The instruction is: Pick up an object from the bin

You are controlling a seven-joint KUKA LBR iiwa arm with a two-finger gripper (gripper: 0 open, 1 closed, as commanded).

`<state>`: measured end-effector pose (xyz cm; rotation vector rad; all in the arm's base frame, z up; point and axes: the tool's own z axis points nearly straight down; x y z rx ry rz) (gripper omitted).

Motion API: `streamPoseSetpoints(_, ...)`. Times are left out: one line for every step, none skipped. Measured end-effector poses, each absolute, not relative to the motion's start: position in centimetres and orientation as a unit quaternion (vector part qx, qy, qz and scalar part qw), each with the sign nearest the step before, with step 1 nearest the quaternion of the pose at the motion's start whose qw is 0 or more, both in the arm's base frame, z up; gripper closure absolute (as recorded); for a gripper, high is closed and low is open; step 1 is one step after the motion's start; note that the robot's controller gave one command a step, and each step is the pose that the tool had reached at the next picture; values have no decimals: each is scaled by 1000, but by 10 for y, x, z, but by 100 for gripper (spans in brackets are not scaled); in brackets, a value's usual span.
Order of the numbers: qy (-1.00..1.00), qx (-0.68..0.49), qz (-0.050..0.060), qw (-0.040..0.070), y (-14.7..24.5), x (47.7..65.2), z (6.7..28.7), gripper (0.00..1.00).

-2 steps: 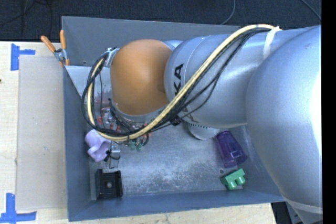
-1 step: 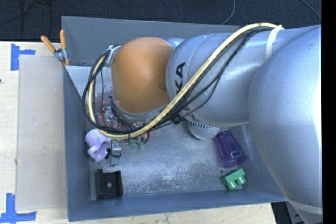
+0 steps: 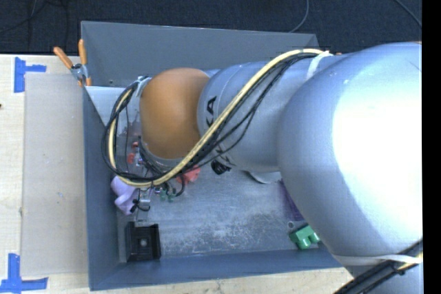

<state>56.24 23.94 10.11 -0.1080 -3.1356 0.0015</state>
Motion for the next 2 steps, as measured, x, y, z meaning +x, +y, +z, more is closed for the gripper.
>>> streamPoseSetpoints(-988, -156, 2, 3, 244, 560, 71, 0)
streamPoseSetpoints(-989, -145, 1, 1, 240, 556, 71, 0)
